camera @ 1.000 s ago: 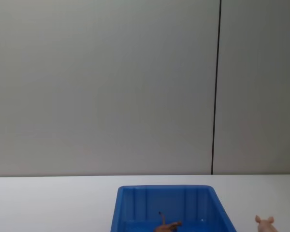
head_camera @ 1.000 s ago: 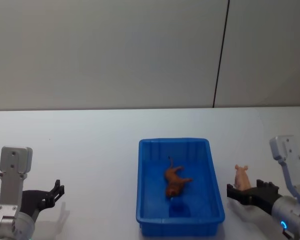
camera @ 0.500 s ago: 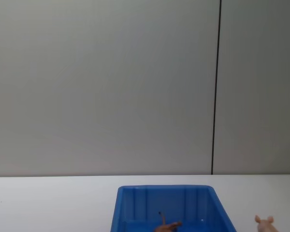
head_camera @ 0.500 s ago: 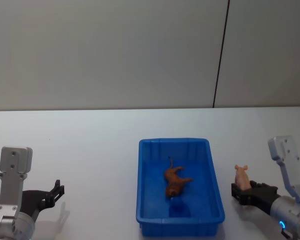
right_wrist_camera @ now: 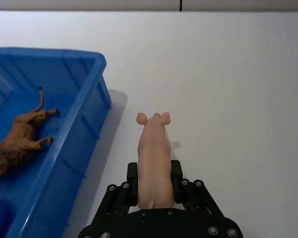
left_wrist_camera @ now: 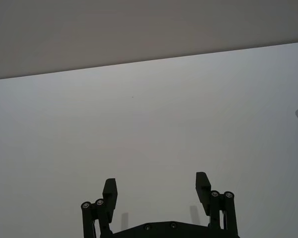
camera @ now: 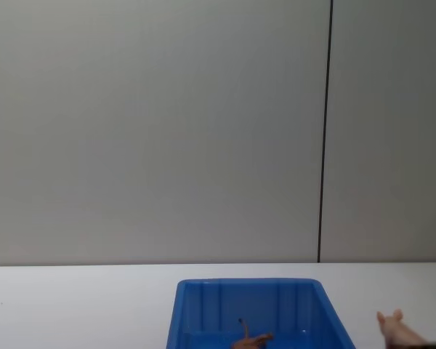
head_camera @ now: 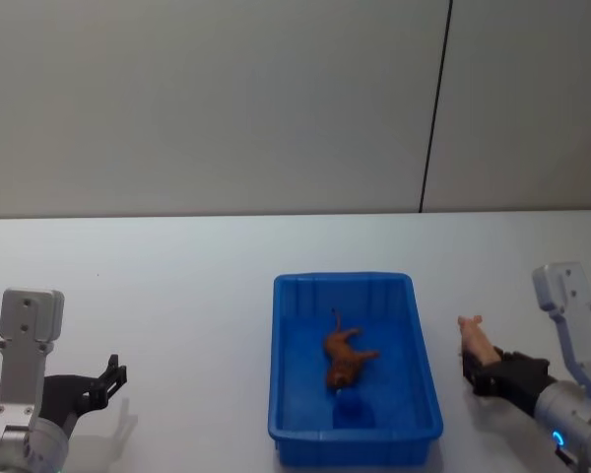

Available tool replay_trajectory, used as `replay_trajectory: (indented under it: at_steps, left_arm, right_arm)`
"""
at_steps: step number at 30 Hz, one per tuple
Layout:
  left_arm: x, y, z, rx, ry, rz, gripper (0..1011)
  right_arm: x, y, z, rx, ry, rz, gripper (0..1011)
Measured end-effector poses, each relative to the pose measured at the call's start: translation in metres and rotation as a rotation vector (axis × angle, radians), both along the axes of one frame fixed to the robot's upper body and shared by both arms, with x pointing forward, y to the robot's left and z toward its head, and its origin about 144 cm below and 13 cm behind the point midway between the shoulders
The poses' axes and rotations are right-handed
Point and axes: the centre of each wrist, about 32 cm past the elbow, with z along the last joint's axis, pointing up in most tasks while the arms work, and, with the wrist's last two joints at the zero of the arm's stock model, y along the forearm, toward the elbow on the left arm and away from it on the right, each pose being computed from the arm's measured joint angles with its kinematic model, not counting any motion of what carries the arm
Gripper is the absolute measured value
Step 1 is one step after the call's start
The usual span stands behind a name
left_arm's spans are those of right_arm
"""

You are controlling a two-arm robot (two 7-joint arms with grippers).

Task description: Pick up the two dolls from the table and place them into the box.

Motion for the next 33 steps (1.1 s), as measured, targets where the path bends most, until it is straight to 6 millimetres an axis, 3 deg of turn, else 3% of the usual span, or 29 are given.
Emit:
replay_trajectory:
  at_steps: [16, 33]
  left_arm:
    - [0.000, 0.000, 0.000, 0.000, 0.000, 0.000, 1003]
    - [0.000, 0.000, 0.000, 0.000, 0.000, 0.000, 1003]
  right_arm:
    - [-0.002, 0.001, 0.017, 0.001, -0.179, 0.035, 369]
    - [0.004, 0.012, 0.042, 0.086, -0.296, 0.234, 369]
